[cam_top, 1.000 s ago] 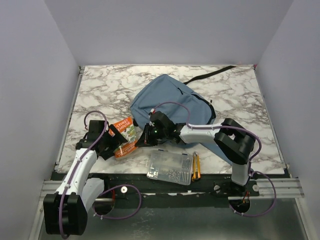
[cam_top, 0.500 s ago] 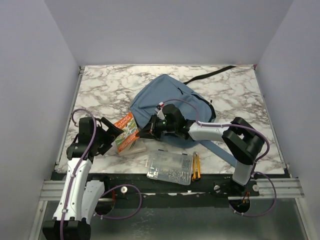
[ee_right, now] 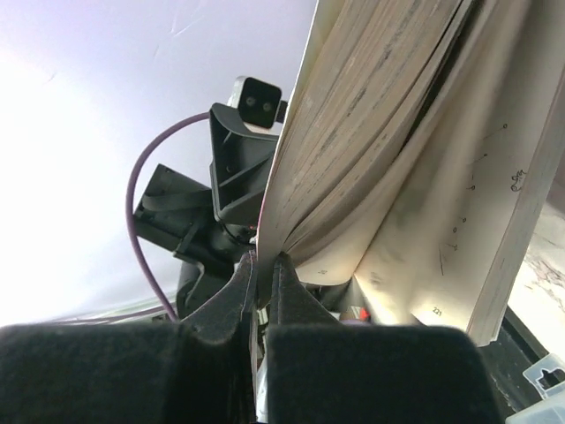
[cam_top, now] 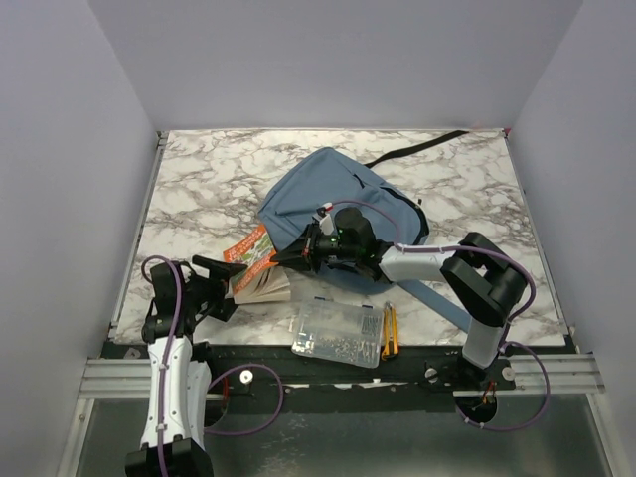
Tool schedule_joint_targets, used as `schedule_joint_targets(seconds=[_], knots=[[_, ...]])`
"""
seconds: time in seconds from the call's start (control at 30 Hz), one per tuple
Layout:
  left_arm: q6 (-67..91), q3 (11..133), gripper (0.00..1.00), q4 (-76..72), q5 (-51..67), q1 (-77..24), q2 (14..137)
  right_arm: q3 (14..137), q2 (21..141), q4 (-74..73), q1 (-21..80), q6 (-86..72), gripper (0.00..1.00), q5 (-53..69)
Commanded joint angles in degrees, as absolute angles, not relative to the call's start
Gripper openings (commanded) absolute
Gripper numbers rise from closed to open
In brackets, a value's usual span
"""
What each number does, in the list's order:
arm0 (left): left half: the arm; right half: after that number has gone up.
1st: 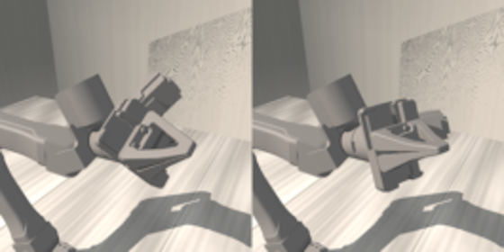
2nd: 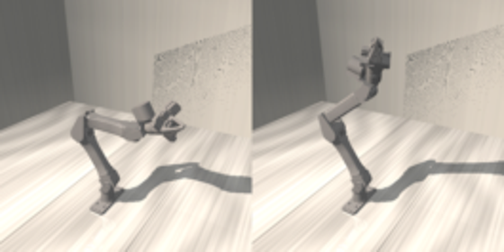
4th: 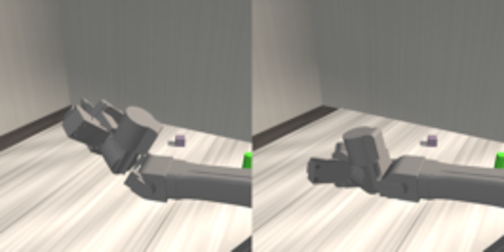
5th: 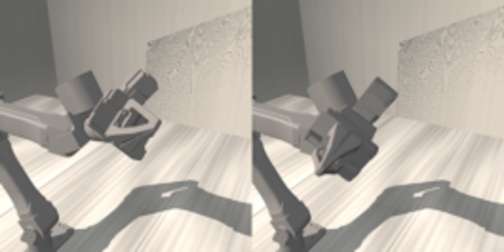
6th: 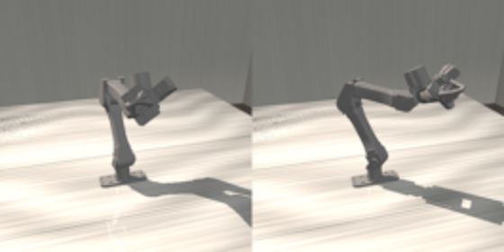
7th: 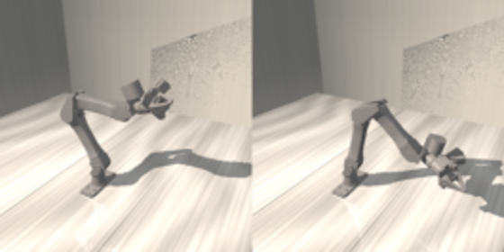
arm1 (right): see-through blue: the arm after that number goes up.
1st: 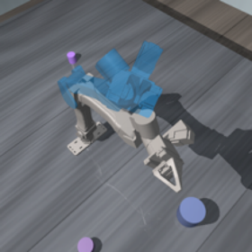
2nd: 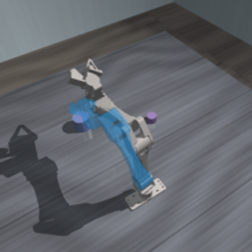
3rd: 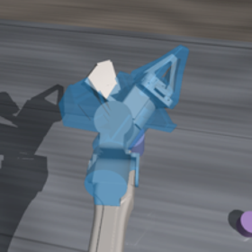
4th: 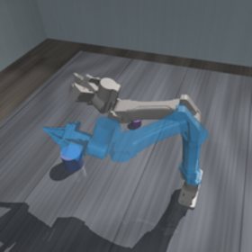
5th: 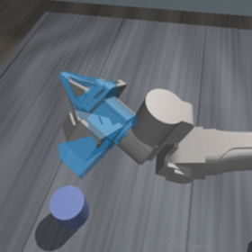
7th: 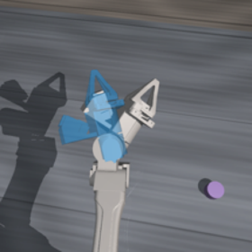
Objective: Pack the student bag
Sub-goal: Pick up the book from the center of the board.
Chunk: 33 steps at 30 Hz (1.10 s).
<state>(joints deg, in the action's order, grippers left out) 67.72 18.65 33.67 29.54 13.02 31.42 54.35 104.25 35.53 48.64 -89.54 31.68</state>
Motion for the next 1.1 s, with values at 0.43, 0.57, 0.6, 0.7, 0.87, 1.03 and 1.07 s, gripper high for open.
schedule_joint_targets(seconds=[0.43,0.57,0.6,0.7,0.87,1.03,1.07], knots=[[68.29,23.1,0.17,23.69,34.86,13.32,28.83,60.11,96.0,10.51,48.25,-62.71,0.52,30.79],[56.13,33.05,0.07,30.21,31.56,13.15,30.33,66.47,90.48,-11.0,48.22,-43.13,0.84,24.03],[53.24,35.59,0.04,30.4,31.91,12.91,30.8,67.8,88.86,-15.52,48.25,-38.56,0.88,21.75],[45.06,42.62,0.0,29.75,32.3,8.31,32.99,71.08,84.02,-25.81,48.17,-28.34,0.97,12.39],[28.01,55.92,0.0,29.85,32.59,-10.43,42.02,75.22,77.25,-34.17,48.21,-15.01,1.0,8.33],[11.73,68.54,0.0,37.91,29.86,-27.02,53.35,81.41,73.81,-37.71,48.16,-6.02,1.0,5.19],[8.82,70.58,0.0,40.12,29.46,-29.46,55.32,83.26,73.53,-38.98,48.16,-5.22,1.0,2.63]])
